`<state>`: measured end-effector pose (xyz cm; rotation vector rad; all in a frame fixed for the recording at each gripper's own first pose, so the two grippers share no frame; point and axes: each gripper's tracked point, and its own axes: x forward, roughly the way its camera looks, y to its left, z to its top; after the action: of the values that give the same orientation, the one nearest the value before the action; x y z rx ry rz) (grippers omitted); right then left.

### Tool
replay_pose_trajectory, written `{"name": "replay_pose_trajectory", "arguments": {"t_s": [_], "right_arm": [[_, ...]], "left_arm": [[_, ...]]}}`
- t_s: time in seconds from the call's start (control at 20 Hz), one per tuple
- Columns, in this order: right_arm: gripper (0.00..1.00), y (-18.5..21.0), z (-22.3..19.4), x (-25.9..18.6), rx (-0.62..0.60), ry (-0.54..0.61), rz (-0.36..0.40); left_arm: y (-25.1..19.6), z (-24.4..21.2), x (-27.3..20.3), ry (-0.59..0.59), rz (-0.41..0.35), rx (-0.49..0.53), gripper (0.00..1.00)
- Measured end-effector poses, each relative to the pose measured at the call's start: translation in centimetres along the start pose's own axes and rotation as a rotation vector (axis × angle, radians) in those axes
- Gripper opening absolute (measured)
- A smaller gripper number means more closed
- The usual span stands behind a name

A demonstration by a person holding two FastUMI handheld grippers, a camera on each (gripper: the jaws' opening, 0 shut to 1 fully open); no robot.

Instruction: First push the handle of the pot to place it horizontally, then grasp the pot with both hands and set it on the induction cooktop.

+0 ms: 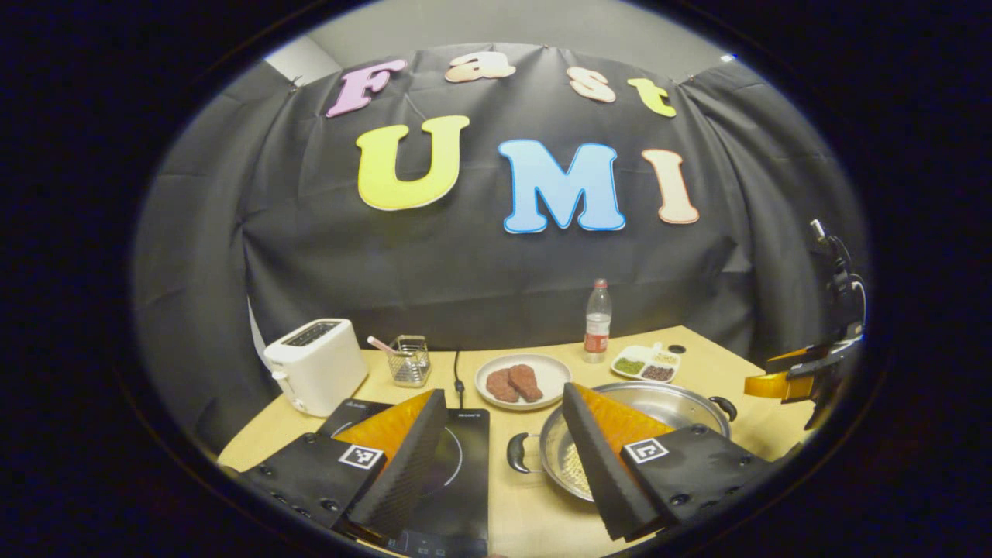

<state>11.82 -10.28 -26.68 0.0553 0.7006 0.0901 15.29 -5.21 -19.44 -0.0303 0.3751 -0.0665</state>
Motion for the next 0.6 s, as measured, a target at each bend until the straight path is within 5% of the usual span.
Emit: {"name": "replay_pose_trajectory", "arguments": {"t_s": [0.6], "right_arm": [[0.96, 0.3, -0.9, 2.9, 0.028, 0.045, 0.005]], "left_arm": [[-0.8, -7.6, 6.2, 0.248, -0.067, -0.08, 0.98]]}}
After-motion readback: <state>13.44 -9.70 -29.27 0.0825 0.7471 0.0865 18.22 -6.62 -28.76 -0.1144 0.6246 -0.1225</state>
